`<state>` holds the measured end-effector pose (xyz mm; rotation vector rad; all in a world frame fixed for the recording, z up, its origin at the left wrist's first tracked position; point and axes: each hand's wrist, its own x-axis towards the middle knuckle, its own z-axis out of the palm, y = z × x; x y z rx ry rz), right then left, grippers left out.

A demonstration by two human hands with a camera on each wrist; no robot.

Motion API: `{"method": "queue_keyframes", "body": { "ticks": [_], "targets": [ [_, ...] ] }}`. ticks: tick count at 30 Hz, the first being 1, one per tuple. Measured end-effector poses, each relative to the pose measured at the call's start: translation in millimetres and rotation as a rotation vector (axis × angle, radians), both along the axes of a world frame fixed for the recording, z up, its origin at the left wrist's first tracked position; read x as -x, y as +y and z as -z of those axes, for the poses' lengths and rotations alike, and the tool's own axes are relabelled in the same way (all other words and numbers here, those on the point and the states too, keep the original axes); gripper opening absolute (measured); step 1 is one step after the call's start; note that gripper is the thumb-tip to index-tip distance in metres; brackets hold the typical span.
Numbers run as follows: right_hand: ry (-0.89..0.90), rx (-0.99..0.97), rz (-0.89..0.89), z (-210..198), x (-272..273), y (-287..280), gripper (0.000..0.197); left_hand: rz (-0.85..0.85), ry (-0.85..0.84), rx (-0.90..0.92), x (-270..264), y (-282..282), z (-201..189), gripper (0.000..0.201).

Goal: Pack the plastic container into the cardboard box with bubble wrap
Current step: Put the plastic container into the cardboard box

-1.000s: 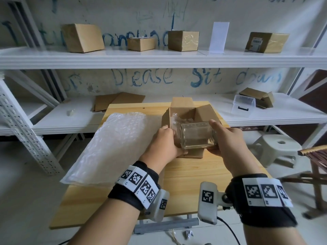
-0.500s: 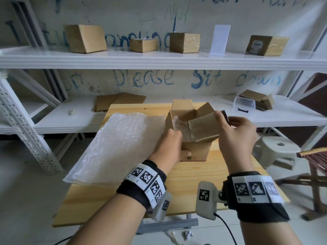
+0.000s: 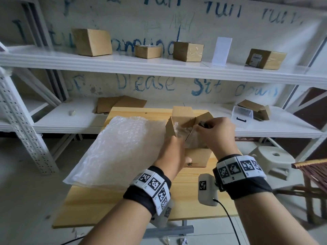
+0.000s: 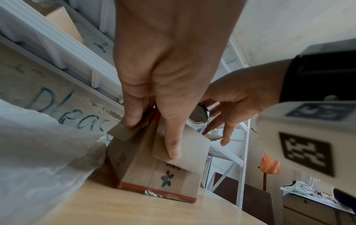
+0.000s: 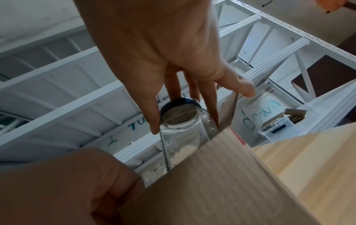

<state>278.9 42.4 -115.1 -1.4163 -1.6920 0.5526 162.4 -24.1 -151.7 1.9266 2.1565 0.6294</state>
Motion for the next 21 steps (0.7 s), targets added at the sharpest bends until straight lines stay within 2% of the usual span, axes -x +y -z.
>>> {"method": "queue_keyframes", "body": {
  "ticks": [3, 6, 8, 12, 17, 18, 21],
  "targets": [
    [-0.075, 0.006, -0.058, 1, 10, 3, 0.029, 0.011, 0.012, -0.018, 0, -4, -4, 0.036],
    [-0.151, 0.011, -0.005, 15, 19, 9, 0.019, 0.022, -0.017, -0.022, 0, -6, -6, 0.032],
    [-0.198, 0.024, 0.027, 25, 25, 10, 0.022, 0.023, -0.035, -0.042, 1, -6, -4, 0.029],
    [-0.264, 0.037, 0.055, 30, 29, 8, 0.032, 0.022, 0.004, -0.06, 2, -6, -4, 0.035],
    [-0.292, 0.073, -0.053, 22, 29, -2, 0.016, 0.008, -0.018, -0.027, 3, -3, 0, 0.03],
    [-0.321, 0.068, -0.087, 23, 28, 0, 0.022, 0.005, -0.017, -0.028, 2, -2, 0, 0.029],
    [-0.392, 0.114, -0.186, 30, 26, 5, 0.056, 0.004, -0.012, -0.046, 2, -2, 1, 0.023]
  ]
}}
